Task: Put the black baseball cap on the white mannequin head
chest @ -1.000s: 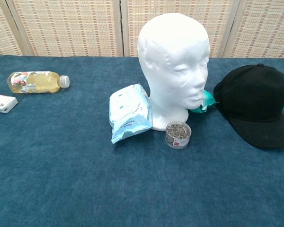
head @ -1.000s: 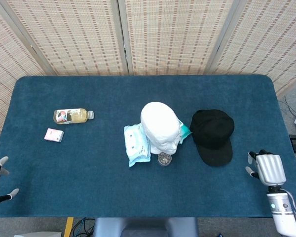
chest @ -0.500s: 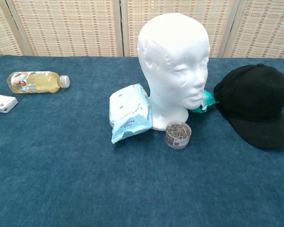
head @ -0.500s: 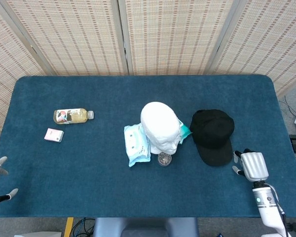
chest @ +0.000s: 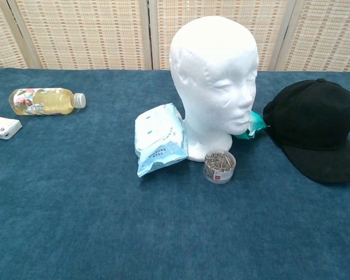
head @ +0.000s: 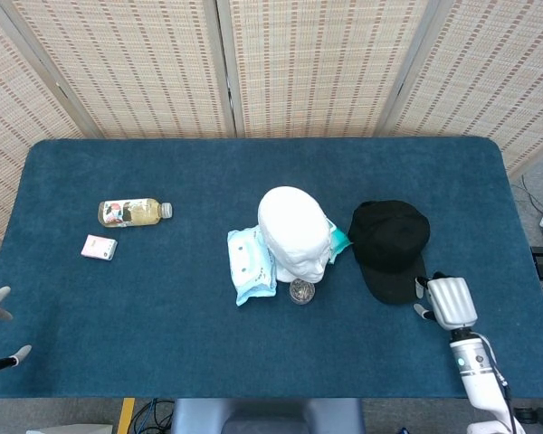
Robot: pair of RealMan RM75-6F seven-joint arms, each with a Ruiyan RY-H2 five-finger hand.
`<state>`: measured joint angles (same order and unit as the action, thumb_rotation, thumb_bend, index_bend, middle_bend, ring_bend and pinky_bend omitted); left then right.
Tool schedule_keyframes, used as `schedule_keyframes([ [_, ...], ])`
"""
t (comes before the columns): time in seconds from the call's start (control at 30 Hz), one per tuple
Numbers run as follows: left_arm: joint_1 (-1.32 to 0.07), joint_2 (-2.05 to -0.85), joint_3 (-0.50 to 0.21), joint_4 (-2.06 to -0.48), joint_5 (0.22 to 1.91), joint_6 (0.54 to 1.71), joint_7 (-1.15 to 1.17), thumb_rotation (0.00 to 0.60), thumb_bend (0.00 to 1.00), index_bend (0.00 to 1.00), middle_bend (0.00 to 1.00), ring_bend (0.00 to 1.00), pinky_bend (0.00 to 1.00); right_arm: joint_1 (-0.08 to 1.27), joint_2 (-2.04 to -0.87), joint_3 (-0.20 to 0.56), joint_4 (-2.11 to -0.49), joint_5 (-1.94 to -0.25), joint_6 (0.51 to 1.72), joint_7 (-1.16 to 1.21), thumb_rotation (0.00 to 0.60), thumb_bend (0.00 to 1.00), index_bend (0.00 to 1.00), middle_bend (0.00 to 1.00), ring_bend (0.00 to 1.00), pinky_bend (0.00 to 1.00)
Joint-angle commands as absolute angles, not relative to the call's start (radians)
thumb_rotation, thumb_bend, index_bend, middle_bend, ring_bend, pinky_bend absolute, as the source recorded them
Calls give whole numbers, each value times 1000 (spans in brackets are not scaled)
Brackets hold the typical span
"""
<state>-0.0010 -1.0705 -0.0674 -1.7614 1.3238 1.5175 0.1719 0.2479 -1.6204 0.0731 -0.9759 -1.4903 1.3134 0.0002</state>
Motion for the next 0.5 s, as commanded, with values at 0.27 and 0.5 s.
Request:
schedule_keyframes([
  [0.27,1,-1067,-67,-1765,1326,1520,171,600,45,145,417,385,546,261,-1662,66,-925,-1499,1314,15,600,0,645,788,524,666],
  [0.5,2,-1065,-68,-1768,1327,1522,170,600,45,145,417,385,546,268,-1687,63,-891,-1505,1316,23,600,0,645,790,524,666],
])
